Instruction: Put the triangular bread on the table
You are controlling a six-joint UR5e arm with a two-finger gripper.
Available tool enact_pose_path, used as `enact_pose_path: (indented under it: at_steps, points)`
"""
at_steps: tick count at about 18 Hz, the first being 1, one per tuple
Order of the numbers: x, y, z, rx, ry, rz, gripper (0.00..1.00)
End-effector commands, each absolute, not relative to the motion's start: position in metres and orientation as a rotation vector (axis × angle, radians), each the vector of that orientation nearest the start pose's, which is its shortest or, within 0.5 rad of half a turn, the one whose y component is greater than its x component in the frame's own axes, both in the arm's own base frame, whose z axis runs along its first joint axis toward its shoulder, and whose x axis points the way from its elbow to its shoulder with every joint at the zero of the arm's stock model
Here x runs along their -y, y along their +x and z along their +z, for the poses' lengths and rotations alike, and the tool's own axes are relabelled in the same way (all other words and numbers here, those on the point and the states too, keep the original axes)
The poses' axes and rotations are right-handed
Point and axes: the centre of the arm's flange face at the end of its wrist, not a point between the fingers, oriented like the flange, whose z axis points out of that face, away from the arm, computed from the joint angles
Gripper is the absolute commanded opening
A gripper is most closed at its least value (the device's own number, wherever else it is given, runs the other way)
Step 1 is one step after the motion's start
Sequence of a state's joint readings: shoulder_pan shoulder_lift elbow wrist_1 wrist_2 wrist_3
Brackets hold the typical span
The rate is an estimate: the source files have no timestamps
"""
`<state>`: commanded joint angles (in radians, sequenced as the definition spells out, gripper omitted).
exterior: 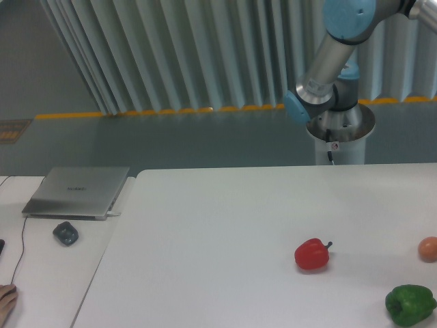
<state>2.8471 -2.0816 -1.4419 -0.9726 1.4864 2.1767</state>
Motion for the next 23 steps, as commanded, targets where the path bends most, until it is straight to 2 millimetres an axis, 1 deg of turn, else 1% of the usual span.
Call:
enact_pose_path:
  at_steps: [3,4,5,6,8,9,10,11,12,16,18,19,21,23]
  points:
    - [-0.337,-0.621,0.309,-1.352,-2.759,0.359,0.84]
    - [-0.337,-0.622,0.309,-1.352,-2.759,0.366,0.76]
    - [-0.337,-0.622,0.308,-1.348,-2.76,0.364,0.62]
    - [-0.337,-0.621,0.309,-1.347,-2.759,0.364,0.6]
    - [-0.337,-0.621,0.307,-1.337,-2.765,0.361,0.46]
    - [-0.338,-0.621,0.306,-1.334,-2.766,0.358,0.32]
    - [-0.338,-0.621,0.306,-1.334,-2.764,0.359,0.26]
    - [-0.338,-0.621,0.306,-1.332,-2.765,0.358,0.15]
    - [-0.337,-0.622,0.305,-1.327,-2.764,0.356,0.0]
    - [-0.337,-0.621,0.306,-1.311,-2.77,0.358,0.0]
    - [-0.337,-0.622,0.311,-1.272,-2.784,0.368,0.0]
    - [-0.337,-0.62,0.318,-1.222,-2.794,0.381,0.0]
    - [-0.337,-0.614,0.341,-1.126,-2.776,0.412,0.0]
    - [-0.335,-0.606,0.356,-1.054,-2.766,0.389,0.0]
